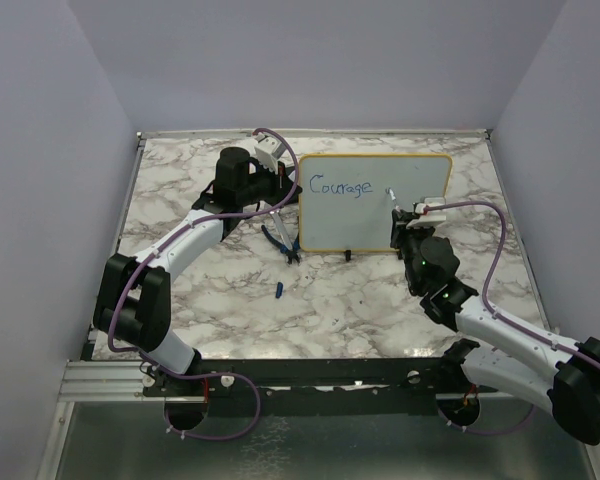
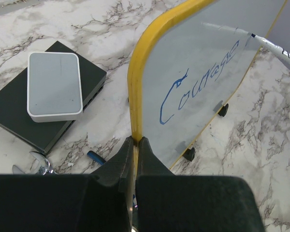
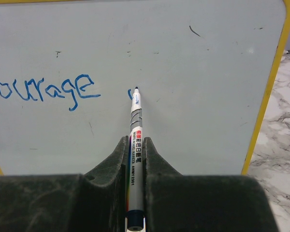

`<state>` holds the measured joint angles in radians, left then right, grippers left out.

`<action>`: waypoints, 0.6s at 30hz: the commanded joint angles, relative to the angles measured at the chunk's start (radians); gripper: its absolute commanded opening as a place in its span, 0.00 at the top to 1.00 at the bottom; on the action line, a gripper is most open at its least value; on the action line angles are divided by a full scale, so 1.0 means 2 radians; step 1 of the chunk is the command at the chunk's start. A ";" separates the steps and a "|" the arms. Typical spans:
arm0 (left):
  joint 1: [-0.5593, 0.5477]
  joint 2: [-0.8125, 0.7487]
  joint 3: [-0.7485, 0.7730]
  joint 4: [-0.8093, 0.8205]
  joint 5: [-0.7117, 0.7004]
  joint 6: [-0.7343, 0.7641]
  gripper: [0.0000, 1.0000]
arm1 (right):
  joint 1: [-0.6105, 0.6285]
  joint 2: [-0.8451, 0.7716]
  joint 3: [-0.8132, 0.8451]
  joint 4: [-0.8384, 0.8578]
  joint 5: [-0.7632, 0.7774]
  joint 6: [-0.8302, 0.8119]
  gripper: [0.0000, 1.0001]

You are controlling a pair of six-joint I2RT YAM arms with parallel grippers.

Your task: Write a sentence on the whiteboard

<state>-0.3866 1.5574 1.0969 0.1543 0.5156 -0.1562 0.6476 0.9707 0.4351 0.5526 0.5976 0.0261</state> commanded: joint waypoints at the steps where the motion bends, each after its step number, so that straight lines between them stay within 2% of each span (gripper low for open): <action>1: -0.005 -0.013 -0.002 -0.009 0.008 0.005 1.00 | -0.002 0.002 0.007 0.001 0.018 0.005 0.99; 18: -0.006 -0.014 -0.002 -0.009 0.008 0.005 1.00 | -0.002 -0.014 -0.017 -0.032 0.027 0.036 0.99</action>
<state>-0.3866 1.5574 1.0969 0.1543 0.5156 -0.1562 0.6476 0.9546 0.4191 0.5209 0.6140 0.0834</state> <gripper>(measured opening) 0.016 0.105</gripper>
